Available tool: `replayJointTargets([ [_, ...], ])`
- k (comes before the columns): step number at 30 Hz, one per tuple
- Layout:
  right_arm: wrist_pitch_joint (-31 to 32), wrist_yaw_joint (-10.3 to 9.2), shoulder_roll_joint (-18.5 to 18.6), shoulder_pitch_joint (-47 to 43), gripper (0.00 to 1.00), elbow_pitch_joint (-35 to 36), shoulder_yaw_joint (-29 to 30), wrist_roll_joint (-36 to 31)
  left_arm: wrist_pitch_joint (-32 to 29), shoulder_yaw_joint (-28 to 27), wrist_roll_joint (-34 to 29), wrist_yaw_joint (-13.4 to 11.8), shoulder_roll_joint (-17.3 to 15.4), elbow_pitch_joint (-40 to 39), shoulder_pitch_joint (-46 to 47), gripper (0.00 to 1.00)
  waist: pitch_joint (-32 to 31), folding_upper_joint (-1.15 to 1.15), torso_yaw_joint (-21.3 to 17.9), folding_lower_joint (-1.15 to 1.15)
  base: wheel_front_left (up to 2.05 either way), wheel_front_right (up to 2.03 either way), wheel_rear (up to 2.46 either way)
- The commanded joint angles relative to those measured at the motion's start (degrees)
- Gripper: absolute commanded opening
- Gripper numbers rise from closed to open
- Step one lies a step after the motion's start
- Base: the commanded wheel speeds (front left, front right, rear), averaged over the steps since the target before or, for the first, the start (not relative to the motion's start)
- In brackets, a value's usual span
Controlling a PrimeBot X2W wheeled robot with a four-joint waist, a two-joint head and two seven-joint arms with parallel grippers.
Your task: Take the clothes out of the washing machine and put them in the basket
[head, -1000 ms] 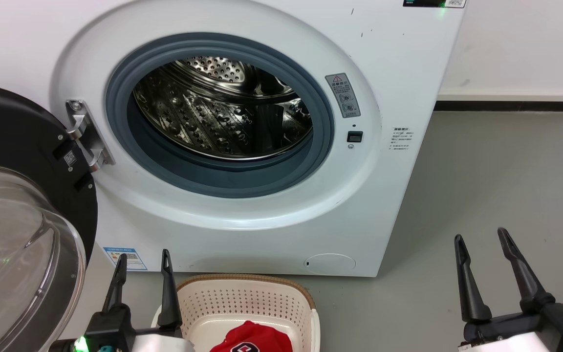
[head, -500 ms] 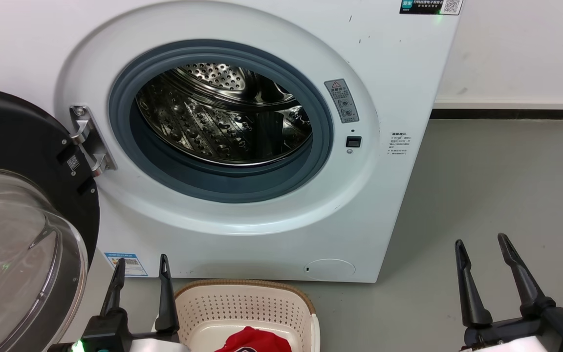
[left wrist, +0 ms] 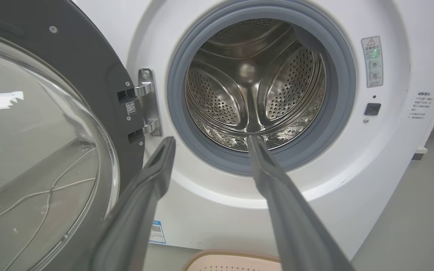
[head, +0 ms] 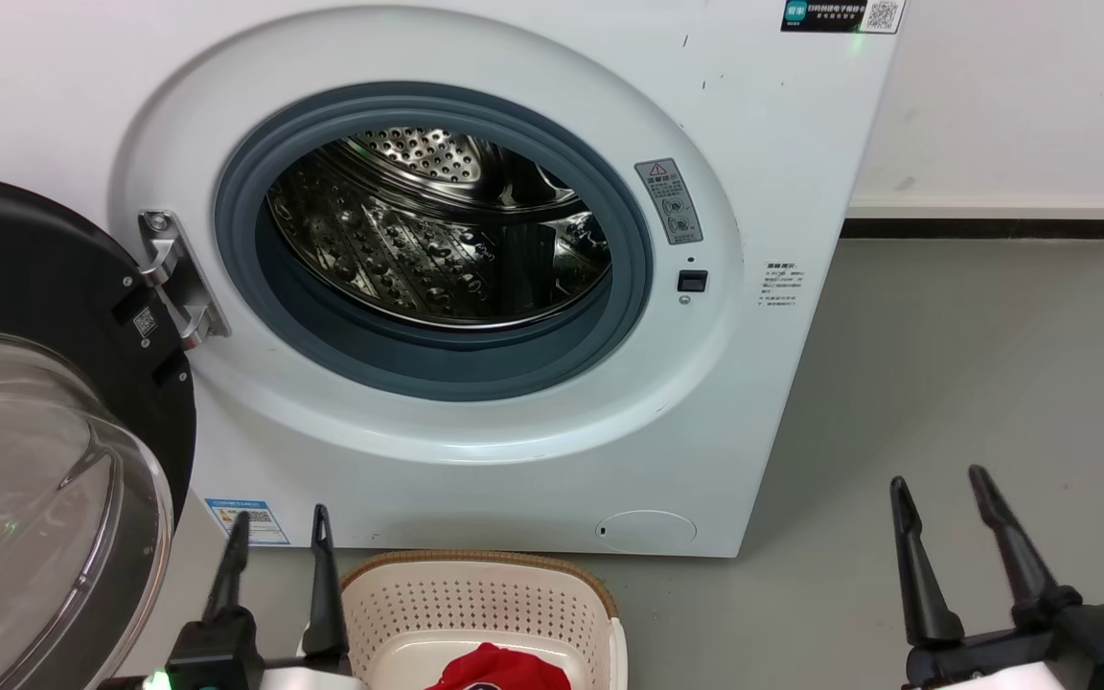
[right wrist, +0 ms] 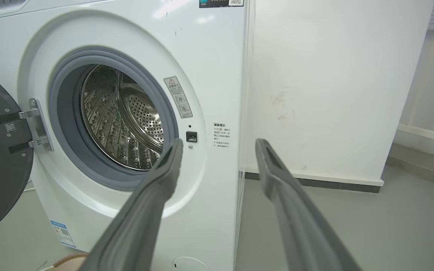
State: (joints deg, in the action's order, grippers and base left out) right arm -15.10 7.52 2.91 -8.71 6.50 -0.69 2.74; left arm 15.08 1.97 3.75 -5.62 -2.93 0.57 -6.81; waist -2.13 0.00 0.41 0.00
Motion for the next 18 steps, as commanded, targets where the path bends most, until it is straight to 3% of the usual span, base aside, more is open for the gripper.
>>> replayJointTargets([
  [1,0.01,0.00,0.00,-0.07,0.00,-0.50,-0.06,0.09,-0.04,0.07,0.06,0.04,0.00,0.48,-0.06,0.00,0.00,0.00,0.00,0.00,0.00,0.00,0.00],
  [5,0.14,0.00,0.02,-0.23,0.00,-2.35,-0.17,1.07,-0.15,0.14,1.04,0.14,0.00,2.30,-0.72,0.00,0.02,0.00,-0.01,0.00,0.00,0.00,0.00],
  [18,2.83,-0.01,1.06,2.53,0.00,-5.43,-0.18,17.68,-2.99,-0.27,17.30,2.32,-0.90,4.12,1.70,0.00,0.26,0.00,-0.05,0.00,0.00,0.00,0.00],
])
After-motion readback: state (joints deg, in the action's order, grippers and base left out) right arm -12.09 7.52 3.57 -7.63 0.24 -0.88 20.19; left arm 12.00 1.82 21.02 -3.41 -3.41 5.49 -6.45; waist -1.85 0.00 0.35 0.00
